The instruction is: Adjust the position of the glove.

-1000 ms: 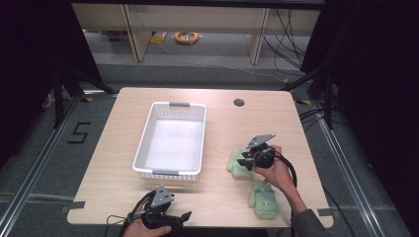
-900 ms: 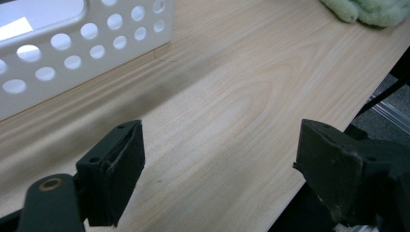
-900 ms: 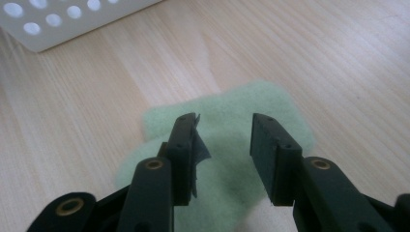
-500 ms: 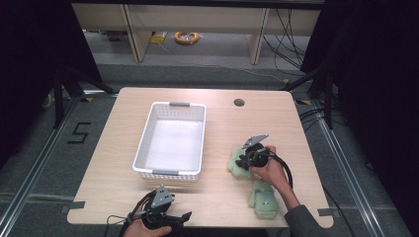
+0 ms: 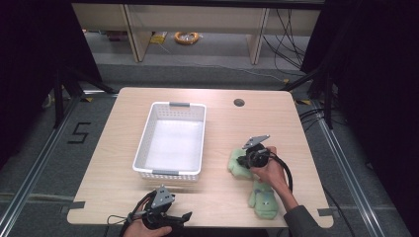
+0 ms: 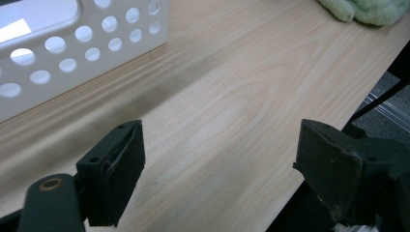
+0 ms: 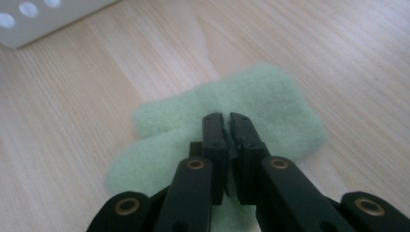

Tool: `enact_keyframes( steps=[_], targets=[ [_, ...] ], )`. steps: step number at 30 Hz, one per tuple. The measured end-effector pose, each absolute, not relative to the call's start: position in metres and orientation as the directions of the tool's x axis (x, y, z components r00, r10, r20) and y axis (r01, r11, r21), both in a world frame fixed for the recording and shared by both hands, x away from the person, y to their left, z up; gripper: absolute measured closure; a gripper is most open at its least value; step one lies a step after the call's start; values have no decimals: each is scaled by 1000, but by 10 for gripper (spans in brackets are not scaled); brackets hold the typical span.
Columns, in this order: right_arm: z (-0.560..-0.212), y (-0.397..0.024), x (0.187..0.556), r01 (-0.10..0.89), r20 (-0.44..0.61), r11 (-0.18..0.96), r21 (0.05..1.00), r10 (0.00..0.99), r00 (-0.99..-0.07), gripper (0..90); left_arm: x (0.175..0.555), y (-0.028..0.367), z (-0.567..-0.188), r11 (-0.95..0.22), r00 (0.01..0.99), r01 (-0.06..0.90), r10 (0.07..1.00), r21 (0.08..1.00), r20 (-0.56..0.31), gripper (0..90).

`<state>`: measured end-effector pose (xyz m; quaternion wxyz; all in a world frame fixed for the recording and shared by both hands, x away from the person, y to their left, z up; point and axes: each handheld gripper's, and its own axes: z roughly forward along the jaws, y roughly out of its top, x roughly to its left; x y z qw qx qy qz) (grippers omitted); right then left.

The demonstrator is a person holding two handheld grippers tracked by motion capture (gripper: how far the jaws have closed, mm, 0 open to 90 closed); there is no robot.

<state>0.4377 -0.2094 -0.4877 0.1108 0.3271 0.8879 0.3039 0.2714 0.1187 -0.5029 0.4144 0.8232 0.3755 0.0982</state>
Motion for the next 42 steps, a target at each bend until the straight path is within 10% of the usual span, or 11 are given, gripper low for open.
enact_keyframes(
  steps=[14, 42],
  targets=[
    [-452, -201, 389, 498, 86, 515, 697, 630, -772, 869, 271, 120, -500, -379, 703, 531, 696, 758, -145, 174],
    [-492, -157, 331, 615, 232, 471, 632, 642, -731, 838, 261, 83, -501, -418, 764, 470, 633, 777, -122, 259]
  ],
)
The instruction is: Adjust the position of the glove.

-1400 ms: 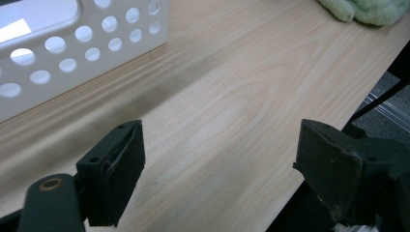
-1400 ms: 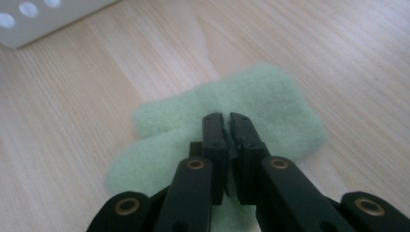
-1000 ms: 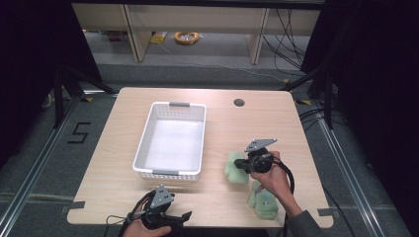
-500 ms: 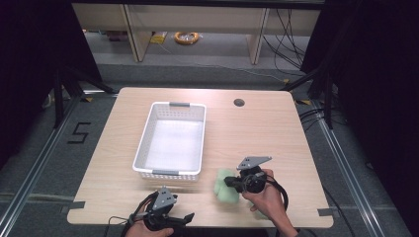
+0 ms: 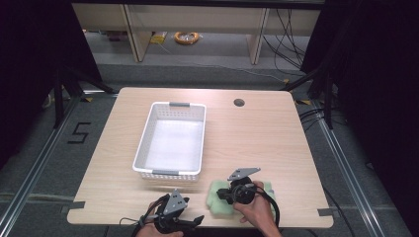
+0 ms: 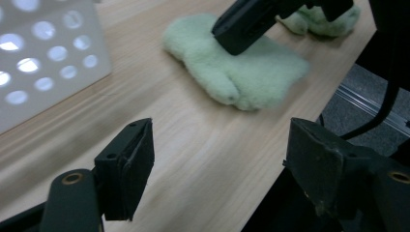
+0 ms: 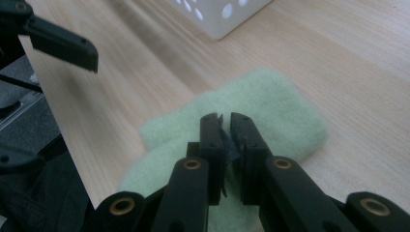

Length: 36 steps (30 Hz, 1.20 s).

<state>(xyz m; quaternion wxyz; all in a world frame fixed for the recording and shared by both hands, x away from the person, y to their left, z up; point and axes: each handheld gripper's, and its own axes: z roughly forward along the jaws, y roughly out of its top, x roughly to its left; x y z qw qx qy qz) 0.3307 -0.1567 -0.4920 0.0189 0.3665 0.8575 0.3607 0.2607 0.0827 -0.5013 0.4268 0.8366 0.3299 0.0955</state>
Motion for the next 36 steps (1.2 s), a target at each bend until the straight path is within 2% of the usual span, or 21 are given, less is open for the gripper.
enact_keyframes(
  steps=[1, 2, 5, 7, 8, 9, 10, 14, 24, 26, 31, 33, 35, 36],
  targets=[
    [-492, -157, 330, 619, 236, 464, 634, 646, -726, 826, 259, 79, -502, -405, 767, 481, 623, 777, -150, 263],
    [-492, -157, 331, 619, 236, 465, 633, 646, -726, 807, 259, 76, -503, -426, 771, 460, 627, 779, -113, 269],
    [-490, -158, 331, 621, 245, 438, 650, 652, -717, 708, 258, 67, -503, -457, 797, 426, 598, 781, -85, 286],
    [-482, -163, 334, 589, 215, 441, 677, 647, -731, 694, 257, 61, -504, -434, 790, 444, 603, 784, -113, 304],
    [-477, -166, 336, 569, 190, 452, 687, 644, -741, 693, 260, 61, -503, -468, 801, 423, 593, 776, -80, 307],
    [-473, -169, 339, 556, 167, 462, 691, 646, -745, 690, 260, 59, -504, -450, 796, 436, 597, 779, -100, 312],
    [-471, -171, 342, 537, 145, 466, 703, 645, -750, 684, 261, 58, -503, -466, 805, 414, 588, 782, -76, 322],
    [-472, -176, 356, 500, 88, 532, 683, 620, -780, 688, 262, 51, -501, -458, 803, 403, 593, 792, -66, 360],
    [-478, -162, 374, 478, 92, 598, 644, 559, -824, 704, 261, 31, -501, -498, 830, 340, 558, 798, -5, 433],
    [-482, -160, 378, 460, 75, 597, 657, 556, -828, 703, 263, 27, -503, -518, 834, 339, 552, 785, 5, 460],
    [-486, -156, 382, 485, 106, 609, 628, 551, -828, 698, 267, 25, -511, -568, 831, 332, 554, 753, 51, 513],
    [-487, -154, 383, 491, 111, 625, 607, 545, -831, 698, 266, 26, -512, -552, 821, 358, 570, 753, 28, 554],
    [-490, -154, 383, 510, 115, 616, 600, 565, -817, 701, 269, 28, -510, -591, 837, 325, 542, 739, 66, 610],
    [-491, -154, 385, 500, 119, 620, 605, 551, -826, 714, 267, 27, -511, -563, 830, 345, 556, 751, 36, 640]
  ],
)
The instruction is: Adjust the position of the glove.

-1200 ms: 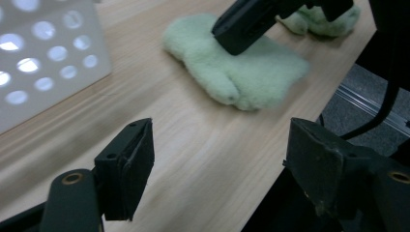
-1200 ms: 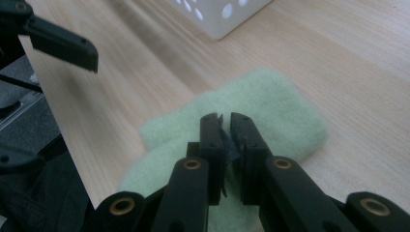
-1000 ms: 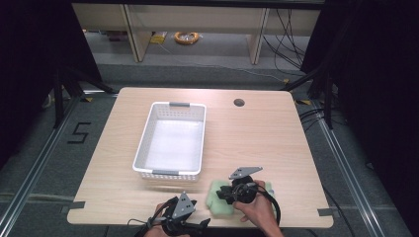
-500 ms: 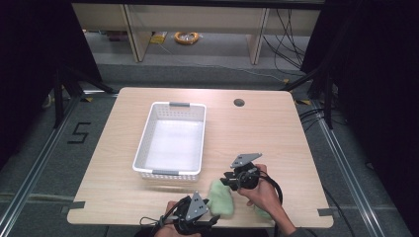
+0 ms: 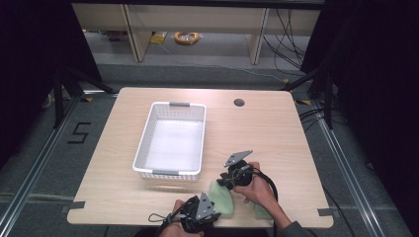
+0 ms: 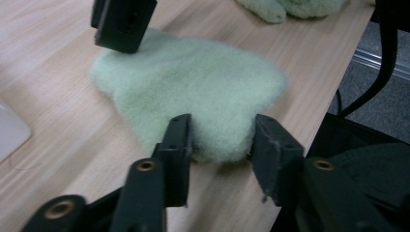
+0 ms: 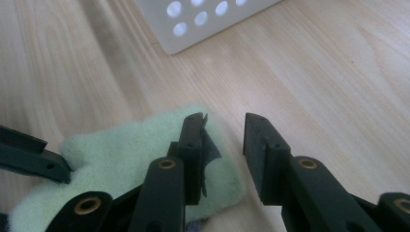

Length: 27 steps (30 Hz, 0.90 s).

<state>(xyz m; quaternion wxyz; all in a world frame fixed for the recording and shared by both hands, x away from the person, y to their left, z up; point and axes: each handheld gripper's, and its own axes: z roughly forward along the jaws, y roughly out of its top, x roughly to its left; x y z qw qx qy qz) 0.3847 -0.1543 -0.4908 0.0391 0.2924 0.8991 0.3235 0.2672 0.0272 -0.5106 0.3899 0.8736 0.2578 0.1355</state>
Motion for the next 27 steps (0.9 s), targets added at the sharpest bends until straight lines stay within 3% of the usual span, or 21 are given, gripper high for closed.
enact_keyframes(
  steps=[5, 10, 11, 15, 27],
  targets=[
    [-490, -158, 385, 514, 146, 624, 589, 543, -827, 734, 268, 31, -509, -563, 835, 341, 549, 753, 32, 737],
    [-495, -160, 387, 546, 206, 600, 586, 541, -816, 785, 270, 36, -508, -556, 836, 356, 549, 751, 9, 755],
    [-495, -160, 385, 563, 223, 596, 573, 547, -807, 811, 272, 39, -507, -576, 839, 340, 543, 744, 37, 757],
    [-493, -162, 385, 522, 192, 624, 582, 519, -833, 877, 274, 45, -504, -554, 827, 353, 562, 754, 25, 760],
    [-468, -189, 343, 513, 145, 546, 662, 579, -803, 888, 295, 63, -495, -545, 814, 326, 577, 772, 63, 801]
  ],
)
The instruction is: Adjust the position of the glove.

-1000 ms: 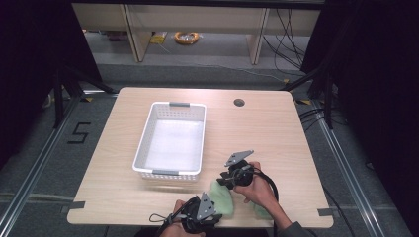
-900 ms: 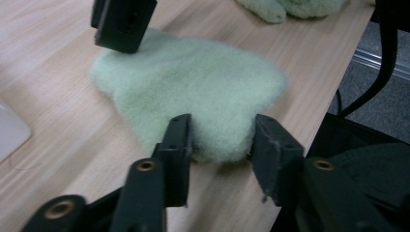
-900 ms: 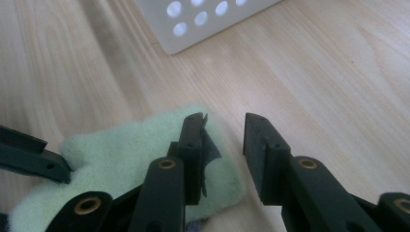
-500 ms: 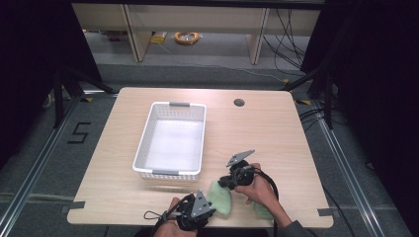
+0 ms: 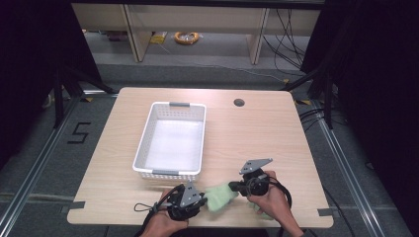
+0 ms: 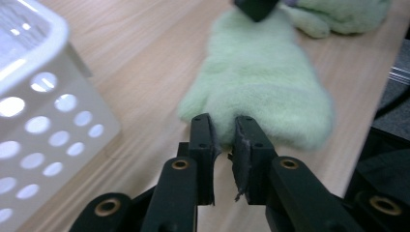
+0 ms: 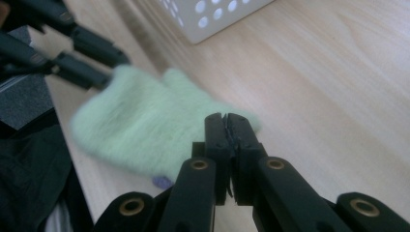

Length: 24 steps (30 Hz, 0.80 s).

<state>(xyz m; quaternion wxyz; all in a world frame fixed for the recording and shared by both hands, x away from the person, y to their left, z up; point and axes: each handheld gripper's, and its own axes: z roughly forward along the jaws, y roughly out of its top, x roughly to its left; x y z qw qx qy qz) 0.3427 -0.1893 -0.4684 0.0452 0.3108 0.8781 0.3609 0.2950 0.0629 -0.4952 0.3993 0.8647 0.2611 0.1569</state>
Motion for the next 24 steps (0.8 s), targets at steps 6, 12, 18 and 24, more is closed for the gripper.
enact_keyframes(
  steps=[6, 12, 18, 24],
  targets=[
    [-475, -196, 325, 552, 181, 530, 643, 596, -782, 887, 301, 57, -500, -527, 819, 340, 573, 779, 30, 840],
    [-481, -201, 321, 577, 198, 479, 662, 630, -751, 887, 297, 56, -499, -542, 830, 338, 557, 769, 28, 803],
    [-483, -203, 322, 595, 205, 466, 655, 649, -733, 887, 289, 64, -494, -498, 820, 406, 569, 767, -64, 688],
    [-482, -203, 322, 602, 209, 470, 645, 650, -731, 886, 281, 57, -498, -498, 821, 449, 557, 742, -123, 546]
  ],
)
